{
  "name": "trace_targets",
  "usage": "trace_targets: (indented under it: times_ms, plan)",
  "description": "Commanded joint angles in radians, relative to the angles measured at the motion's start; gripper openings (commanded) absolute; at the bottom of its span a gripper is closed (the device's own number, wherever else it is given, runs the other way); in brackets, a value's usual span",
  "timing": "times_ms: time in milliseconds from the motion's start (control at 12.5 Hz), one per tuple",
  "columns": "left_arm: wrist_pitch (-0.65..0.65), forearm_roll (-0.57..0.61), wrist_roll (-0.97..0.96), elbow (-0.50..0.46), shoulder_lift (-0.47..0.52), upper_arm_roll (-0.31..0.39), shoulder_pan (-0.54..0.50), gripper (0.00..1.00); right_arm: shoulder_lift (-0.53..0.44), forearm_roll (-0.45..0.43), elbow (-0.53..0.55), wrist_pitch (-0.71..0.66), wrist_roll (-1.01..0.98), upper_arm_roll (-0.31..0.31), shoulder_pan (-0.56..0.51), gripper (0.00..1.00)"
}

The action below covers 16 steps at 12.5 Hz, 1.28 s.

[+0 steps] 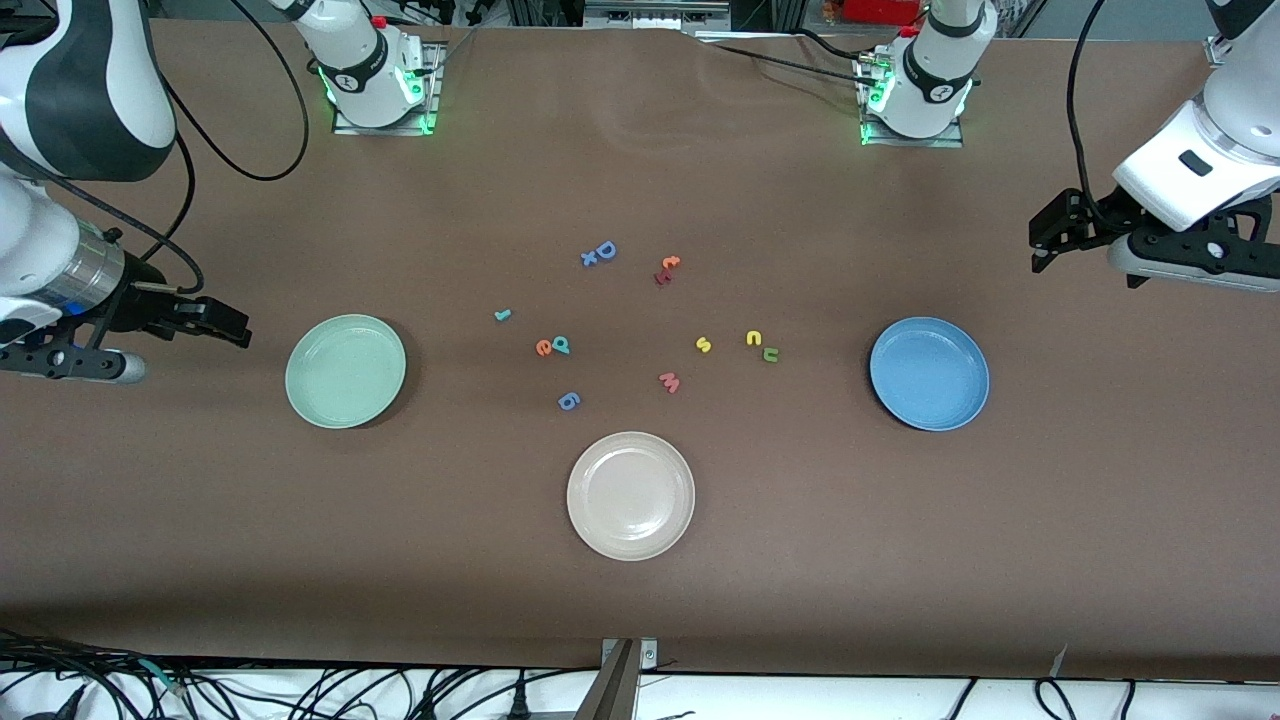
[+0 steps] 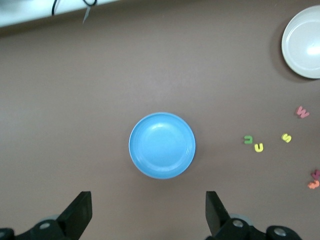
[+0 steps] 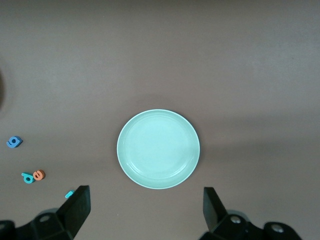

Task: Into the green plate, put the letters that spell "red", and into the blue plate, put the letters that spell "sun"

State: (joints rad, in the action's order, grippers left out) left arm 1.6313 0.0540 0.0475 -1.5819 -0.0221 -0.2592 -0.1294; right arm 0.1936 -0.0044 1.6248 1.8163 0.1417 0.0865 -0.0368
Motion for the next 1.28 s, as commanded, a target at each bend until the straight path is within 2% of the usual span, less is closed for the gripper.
trace_targets:
  times_ms: [0,400,1200]
  plan:
    - [-0.05,0.014,-0.006,0.019,0.002,-0.002,-0.003,1.0,-0.002,0.02,-0.003,0.002,0.004,0.004,-0.006,1.0]
    - [-0.051,-0.046,-0.066,0.019,0.002,0.003,-0.019,1.0,0.003,0.006,-0.005,-0.003,0.003,-0.007,-0.008,1.0]
    - [-0.073,-0.046,-0.069,0.019,0.002,0.003,-0.019,1.0,0.0,0.003,0.012,-0.008,0.004,-0.011,-0.008,1.0]
